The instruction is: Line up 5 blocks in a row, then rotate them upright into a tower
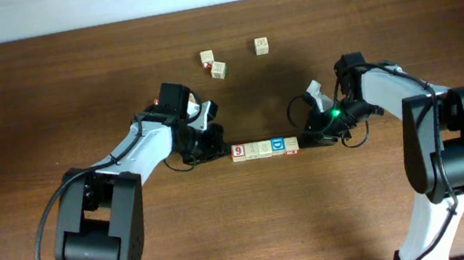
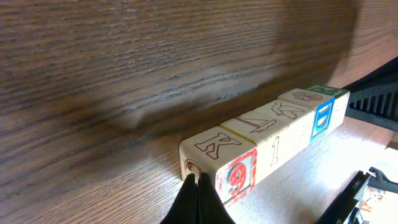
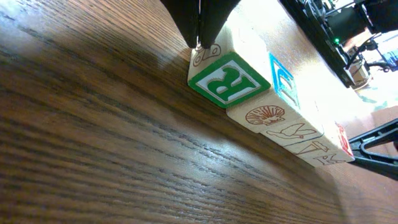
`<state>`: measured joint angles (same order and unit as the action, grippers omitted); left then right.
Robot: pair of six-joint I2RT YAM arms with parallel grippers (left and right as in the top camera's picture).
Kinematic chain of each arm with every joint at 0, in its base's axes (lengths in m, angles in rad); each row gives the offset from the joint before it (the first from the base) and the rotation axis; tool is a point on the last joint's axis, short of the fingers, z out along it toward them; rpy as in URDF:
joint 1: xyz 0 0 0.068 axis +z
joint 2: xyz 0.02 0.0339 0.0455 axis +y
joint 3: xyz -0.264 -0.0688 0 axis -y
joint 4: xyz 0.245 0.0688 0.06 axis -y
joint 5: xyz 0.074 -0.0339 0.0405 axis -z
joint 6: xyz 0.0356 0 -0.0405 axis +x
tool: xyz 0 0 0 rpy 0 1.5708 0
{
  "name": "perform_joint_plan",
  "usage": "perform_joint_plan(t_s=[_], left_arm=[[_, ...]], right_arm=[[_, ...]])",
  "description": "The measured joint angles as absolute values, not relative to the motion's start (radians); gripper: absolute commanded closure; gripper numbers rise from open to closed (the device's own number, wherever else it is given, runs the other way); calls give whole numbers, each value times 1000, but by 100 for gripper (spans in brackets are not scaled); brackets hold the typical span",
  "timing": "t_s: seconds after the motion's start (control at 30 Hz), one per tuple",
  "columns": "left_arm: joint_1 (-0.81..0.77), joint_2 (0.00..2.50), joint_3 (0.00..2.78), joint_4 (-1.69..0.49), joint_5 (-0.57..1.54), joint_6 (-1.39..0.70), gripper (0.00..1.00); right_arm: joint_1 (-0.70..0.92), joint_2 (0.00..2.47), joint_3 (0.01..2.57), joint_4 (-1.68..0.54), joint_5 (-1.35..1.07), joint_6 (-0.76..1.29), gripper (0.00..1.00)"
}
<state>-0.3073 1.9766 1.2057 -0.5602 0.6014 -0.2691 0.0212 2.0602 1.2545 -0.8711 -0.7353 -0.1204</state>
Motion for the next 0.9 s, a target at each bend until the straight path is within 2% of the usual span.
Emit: perform_joint_plan(t_s=[0.9], left_arm=[[-307,1977,1206,-559,583,-269,100]], right_arm=[[20,2011,1254,-919,-771,-142,96]])
